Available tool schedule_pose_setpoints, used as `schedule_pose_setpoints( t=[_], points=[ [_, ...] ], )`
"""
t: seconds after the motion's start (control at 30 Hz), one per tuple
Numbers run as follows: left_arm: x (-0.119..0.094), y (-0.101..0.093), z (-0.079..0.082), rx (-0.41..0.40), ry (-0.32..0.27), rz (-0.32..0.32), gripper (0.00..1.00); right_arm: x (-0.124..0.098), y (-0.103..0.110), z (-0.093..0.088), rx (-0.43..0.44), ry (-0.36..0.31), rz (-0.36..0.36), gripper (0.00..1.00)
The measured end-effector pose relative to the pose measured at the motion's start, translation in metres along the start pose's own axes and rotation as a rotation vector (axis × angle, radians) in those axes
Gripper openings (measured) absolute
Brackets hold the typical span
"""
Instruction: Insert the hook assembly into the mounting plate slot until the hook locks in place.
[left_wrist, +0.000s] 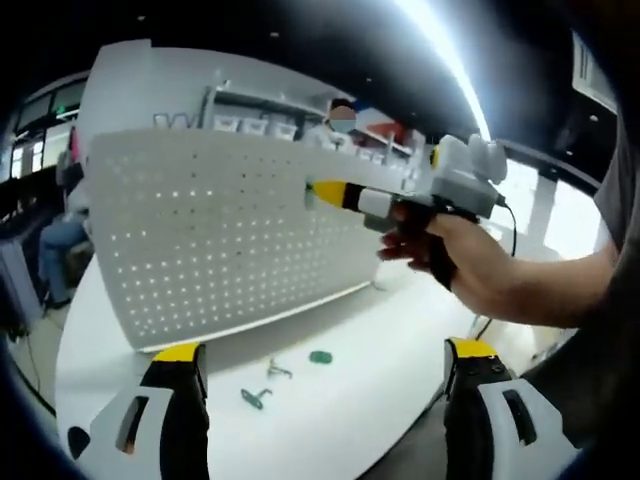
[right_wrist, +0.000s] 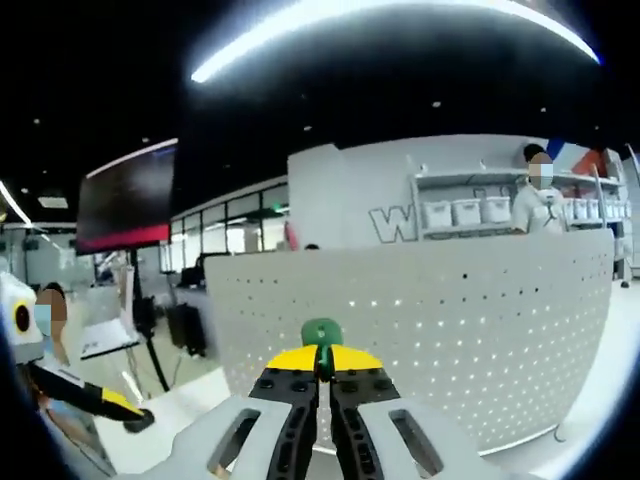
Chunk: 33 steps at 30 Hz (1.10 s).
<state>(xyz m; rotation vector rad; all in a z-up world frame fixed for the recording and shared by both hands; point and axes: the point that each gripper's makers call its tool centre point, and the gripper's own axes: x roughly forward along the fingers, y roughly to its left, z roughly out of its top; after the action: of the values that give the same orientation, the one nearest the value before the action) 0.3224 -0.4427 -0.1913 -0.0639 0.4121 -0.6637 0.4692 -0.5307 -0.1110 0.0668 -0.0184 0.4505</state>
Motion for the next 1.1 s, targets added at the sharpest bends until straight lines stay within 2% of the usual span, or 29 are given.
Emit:
schedule_pose_setpoints(
  t=[0.13, 0.17, 0.2, 0.4, 0.5, 0.57, 0.83, 1.1],
  points=[
    [0.001, 0.001, -0.001, -0.001, 0.004, 0.001, 1.00, 0.011, -0.013, 0.005, -0.020, -0.011, -0.024, 0.00],
    [0.001, 0.001, -0.001, -0.001, 0.005, 0.002, 1.00, 0.014, -0.016, 0.007, -0.065, -0.016, -0.031, 0.00],
    [0.001, 0.001, -0.002, -0.003, 0.005, 0.003, 1.00, 0.017, -0.020, 0.009, -0.074, -0.020, -0.040, 0.00],
    [0.007, -0.001, -0.013, -0.032, 0.023, 0.001, 1.00, 0.032, -0.043, 0.011, -0.071, -0.029, -0.085, 0.00],
    [0.007, 0.000, -0.014, -0.035, 0.029, 0.005, 0.99, 0.036, -0.054, 0.016, -0.120, -0.043, -0.120, 0.00],
    [0.007, 0.002, -0.014, -0.032, 0.031, 0.014, 0.99, 0.039, -0.061, 0.018, -0.094, -0.048, -0.129, 0.00],
    [0.006, 0.014, -0.014, -0.050, 0.030, 0.037, 0.99, 0.050, -0.069, 0.022, -0.123, -0.065, -0.157, 0.00],
    [0.007, 0.021, -0.017, -0.059, 0.042, 0.049, 0.98, 0.059, -0.075, 0.026, -0.107, -0.088, -0.189, 0.00]
  ],
)
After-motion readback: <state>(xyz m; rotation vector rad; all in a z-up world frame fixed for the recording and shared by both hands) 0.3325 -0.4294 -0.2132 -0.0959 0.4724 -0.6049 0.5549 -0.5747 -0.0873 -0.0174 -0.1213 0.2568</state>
